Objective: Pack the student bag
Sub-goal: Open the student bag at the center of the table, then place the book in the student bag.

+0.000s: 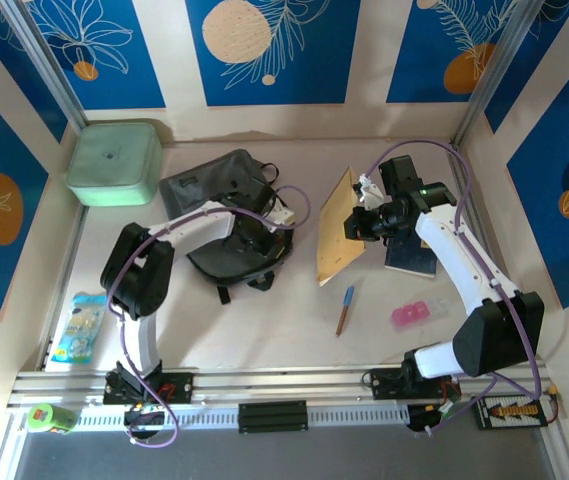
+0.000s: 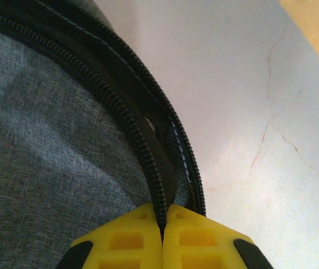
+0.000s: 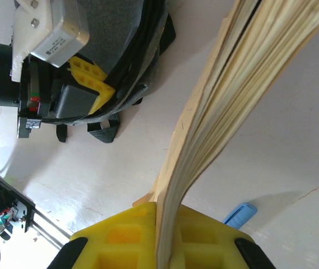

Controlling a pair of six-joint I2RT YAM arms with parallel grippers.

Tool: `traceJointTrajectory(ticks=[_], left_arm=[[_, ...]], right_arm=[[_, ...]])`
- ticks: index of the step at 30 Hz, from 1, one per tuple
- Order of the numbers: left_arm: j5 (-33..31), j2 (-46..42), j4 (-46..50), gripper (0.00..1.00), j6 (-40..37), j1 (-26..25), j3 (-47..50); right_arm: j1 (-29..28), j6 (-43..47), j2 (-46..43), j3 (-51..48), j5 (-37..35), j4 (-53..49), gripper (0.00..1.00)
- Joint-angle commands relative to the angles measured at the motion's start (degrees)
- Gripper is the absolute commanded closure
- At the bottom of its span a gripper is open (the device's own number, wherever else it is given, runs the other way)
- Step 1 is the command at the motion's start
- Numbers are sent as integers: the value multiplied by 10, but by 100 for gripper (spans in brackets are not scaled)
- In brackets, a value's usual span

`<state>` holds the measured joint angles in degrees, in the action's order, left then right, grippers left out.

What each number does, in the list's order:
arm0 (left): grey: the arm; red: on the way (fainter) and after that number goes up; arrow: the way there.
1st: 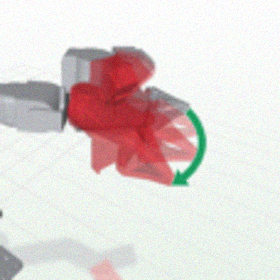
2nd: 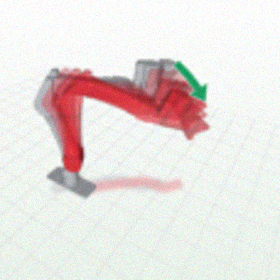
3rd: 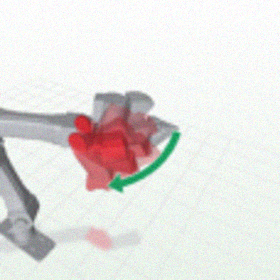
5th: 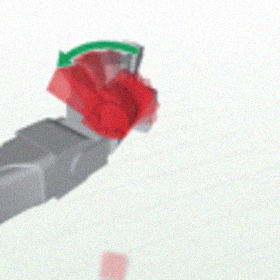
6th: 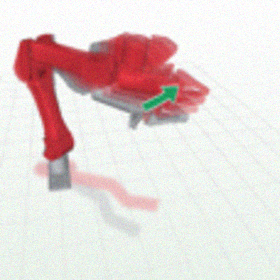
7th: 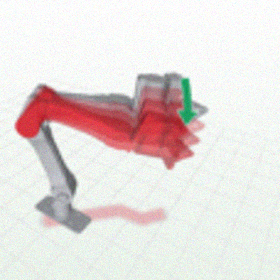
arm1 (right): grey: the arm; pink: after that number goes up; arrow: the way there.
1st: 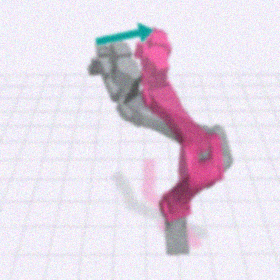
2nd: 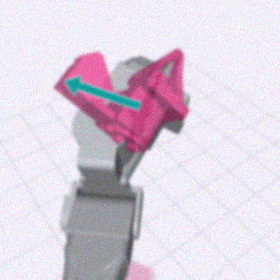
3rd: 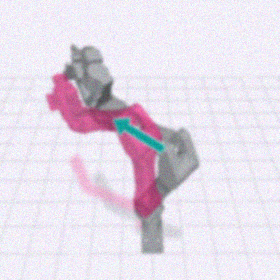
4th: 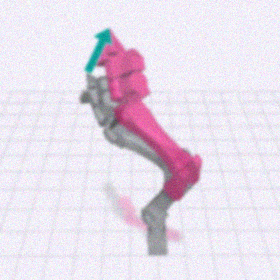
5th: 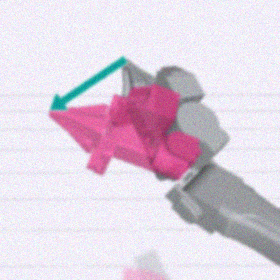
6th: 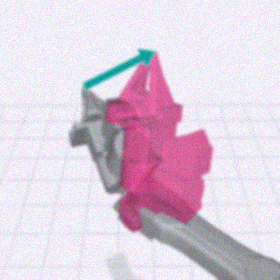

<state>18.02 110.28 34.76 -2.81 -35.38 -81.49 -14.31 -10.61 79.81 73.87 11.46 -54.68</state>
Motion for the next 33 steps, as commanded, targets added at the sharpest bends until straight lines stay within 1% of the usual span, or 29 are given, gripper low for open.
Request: traceJointTrajectory(ticks=[1,6,8,11,13,18,21,23,27,31,33], left_arm=[[24,-4,32,100,0,3,-32],[13,-60,50,100,8,39,-54],[-2,-86,51,100,15,55,-68],[-42,-123,42,100,19,73,-94],[-69,-140,25,100,12,78,-110],[-113,-160,-12,100,-22,84,-145],[-123,-161,-32,100,-24,93,-159],[-121,-159,-45,100,-23,95,-165],[-112,-146,-53,100,-23,97,-178],[-106,-137,-51,100,-20,97,-178],[-109,-132,-49,100,-21,98,-178]], right_arm=[[-3,0,-27,12,2,11,100],[-3,-1,-48,14,15,12,100],[-3,-2,-58,14,33,16,100],[-14,-6,-72,14,78,28,100],[-33,-10,-79,14,109,42,100],[-95,-28,-76,11,164,90,100],[-124,-49,-58,7,168,123,100],[-140,-62,-41,6,183,145,100],[-183,-63,-9,20,188,168,100],[-198,-66,1,42,188,200,100],[-203,-57,-6,55,165,210,100]])
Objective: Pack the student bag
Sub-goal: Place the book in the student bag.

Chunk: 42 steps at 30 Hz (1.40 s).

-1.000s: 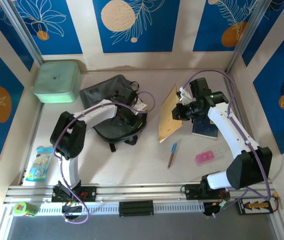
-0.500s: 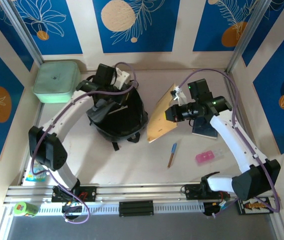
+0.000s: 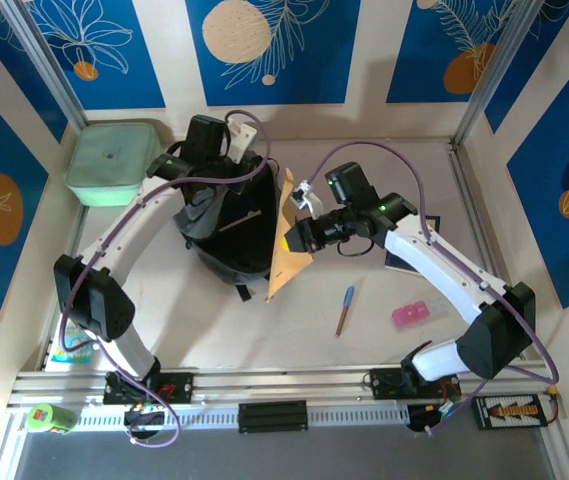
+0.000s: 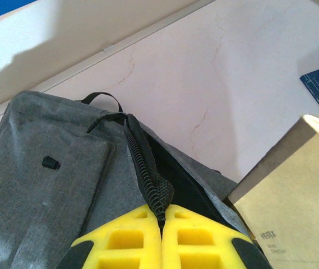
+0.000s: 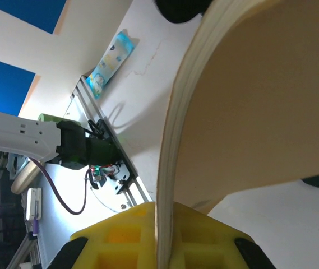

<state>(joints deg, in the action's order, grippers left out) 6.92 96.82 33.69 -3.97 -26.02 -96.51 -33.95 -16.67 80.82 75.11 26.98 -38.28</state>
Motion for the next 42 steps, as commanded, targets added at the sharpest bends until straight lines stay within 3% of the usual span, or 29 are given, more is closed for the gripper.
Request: traceJointTrajectory(ticks=[1,4,10,18,31,42], left_arm=[[0,5,-37,100,-11,5,-28],[1,10,-35,100,-10,9,-29],[11,15,-30,100,2,21,-41],[39,13,-43,100,22,32,-57],[86,6,-45,100,44,59,-55],[103,-10,-37,100,35,62,-24]], right_arm=[[-7,8,-21,50,-7,52,100],[-4,16,-30,73,-37,60,100],[0,16,-4,88,-25,70,100],[-1,-4,86,81,39,118,100],[-24,-64,228,170,124,200,100],[22,-59,315,169,70,113,100]])
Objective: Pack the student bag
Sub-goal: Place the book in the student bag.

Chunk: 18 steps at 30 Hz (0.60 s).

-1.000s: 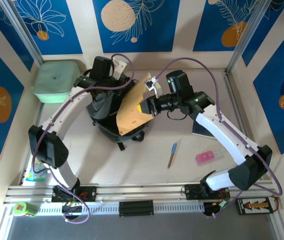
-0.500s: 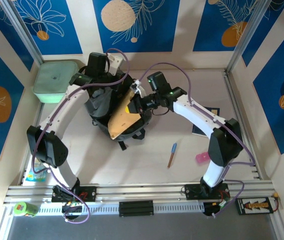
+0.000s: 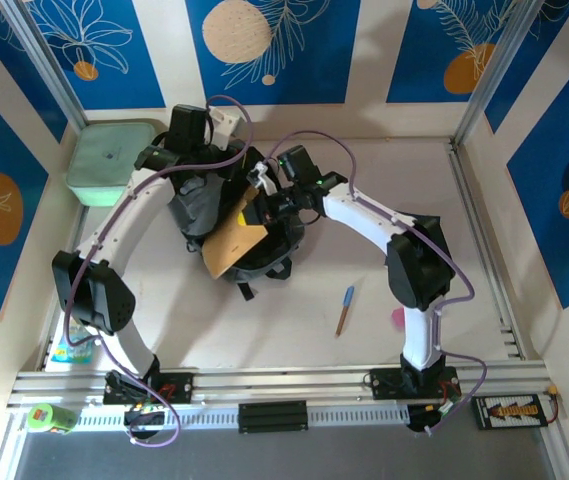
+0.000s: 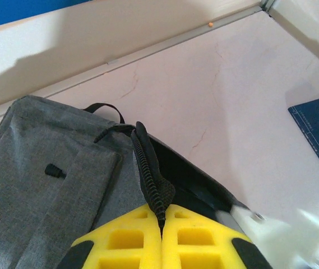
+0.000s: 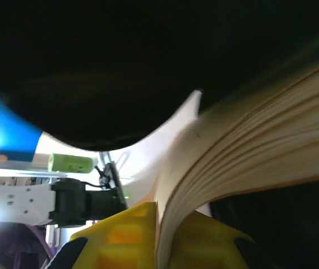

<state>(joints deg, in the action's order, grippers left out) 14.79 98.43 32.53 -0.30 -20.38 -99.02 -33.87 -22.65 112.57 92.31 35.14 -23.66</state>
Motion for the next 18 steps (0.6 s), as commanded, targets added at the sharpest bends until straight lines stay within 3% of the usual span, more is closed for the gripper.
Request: traceJointTrajectory(ticks=[1,8,18], left_arm=[[29,-26,-25,100,-1,6,3],[41,-19,-24,100,5,6,13],[41,-6,-26,100,14,7,3]], right_arm=[[28,0,-1,-5,-22,-41,100],[42,-30,31,32,-72,-93,81],[33,-85,84,144,-161,-125,79]])
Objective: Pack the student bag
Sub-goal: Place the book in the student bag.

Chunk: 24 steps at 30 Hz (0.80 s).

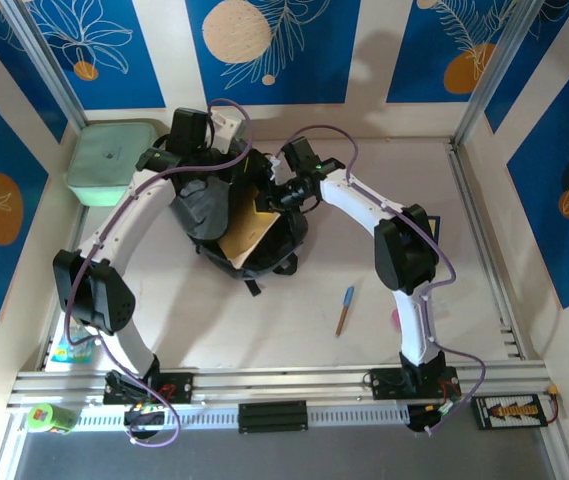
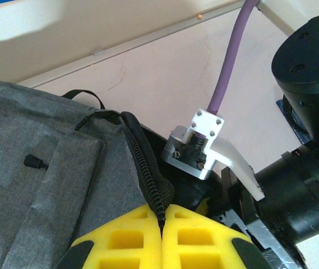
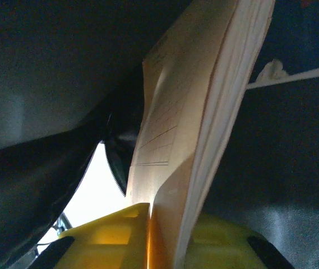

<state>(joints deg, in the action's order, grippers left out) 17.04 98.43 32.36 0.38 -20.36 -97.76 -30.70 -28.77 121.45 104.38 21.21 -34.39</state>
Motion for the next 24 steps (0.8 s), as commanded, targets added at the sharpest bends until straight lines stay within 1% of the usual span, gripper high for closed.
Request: traceJointTrajectory(ticks=[1,2,4,8,11,14,17,18,21,23,24], left_arm=[[19,-5,-23,100,8,6,-8],[21,-3,-23,100,6,6,-6],[23,-1,-22,100,2,6,4],[28,9,-23,100,2,6,19],[28,17,-28,100,7,6,23],[31,23,-35,100,11,6,20],[34,27,-37,100,13,6,14],[34,29,-37,100,15,6,12],[36,27,-34,100,16,6,5],[35,24,-32,100,14,6,2],[35,23,-31,100,14,5,-1]], right_arm=[[2,-31,-14,17,-13,-14,77],[3,-40,-25,4,-1,-6,73],[5,-77,-64,-54,31,30,64],[5,-178,-135,-196,87,155,50],[-3,-232,-156,-252,83,200,49],[-17,-263,-167,-290,48,228,50],[-28,-284,-159,-299,9,228,60],[-30,-285,-154,-295,-5,225,68],[-32,-282,-143,-281,-57,218,84],[-33,-281,-138,-274,-81,236,91],[-33,-280,-133,-269,-90,246,93]])
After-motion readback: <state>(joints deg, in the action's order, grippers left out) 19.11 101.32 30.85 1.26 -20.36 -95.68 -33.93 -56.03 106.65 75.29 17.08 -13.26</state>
